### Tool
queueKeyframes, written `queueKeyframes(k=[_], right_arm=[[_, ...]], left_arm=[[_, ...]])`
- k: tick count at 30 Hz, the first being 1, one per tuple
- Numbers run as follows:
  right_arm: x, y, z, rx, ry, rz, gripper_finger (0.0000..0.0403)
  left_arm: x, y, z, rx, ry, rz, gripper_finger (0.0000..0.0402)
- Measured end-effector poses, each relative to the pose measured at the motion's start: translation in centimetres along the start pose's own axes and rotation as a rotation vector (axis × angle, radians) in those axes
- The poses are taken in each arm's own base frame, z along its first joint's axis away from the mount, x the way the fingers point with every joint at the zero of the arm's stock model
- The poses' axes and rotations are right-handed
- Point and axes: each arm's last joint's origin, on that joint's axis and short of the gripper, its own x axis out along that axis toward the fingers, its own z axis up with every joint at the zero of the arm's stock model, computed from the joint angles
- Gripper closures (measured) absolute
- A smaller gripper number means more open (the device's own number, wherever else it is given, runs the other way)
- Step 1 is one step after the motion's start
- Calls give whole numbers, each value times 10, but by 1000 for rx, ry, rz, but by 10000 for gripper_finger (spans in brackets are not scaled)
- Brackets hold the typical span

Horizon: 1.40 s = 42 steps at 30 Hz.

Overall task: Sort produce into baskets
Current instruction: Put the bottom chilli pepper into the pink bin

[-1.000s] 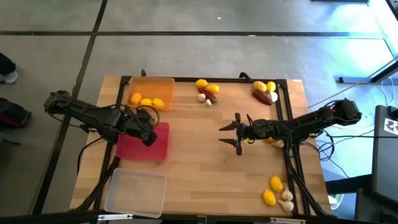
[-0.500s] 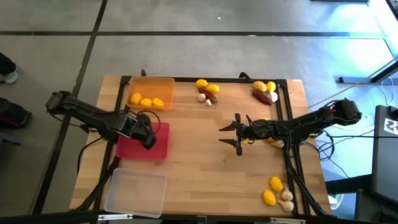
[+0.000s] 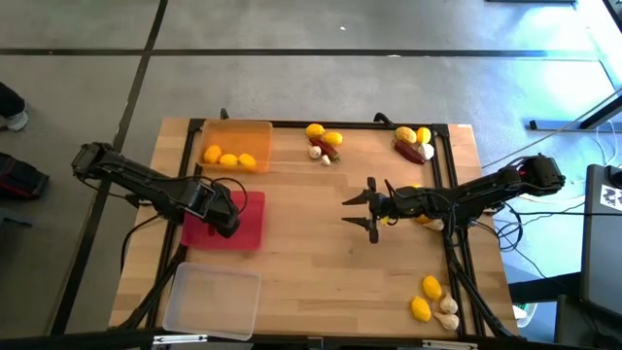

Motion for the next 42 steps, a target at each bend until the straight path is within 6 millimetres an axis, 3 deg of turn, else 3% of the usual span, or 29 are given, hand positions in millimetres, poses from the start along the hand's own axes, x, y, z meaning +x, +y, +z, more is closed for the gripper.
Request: queueKeyframes(k=[26,36,42], right_arm=[[0,0,-2,-10,17,-9,194],[0,0,-2,-10,17,-10,194],[0,0,-2,-11,17,-11,194]], left_arm=[[10,-2,-3,63,59,-7,275],[10,-2,-2,69,63,-12,210],[5,0,-3,92,57,-39,197]])
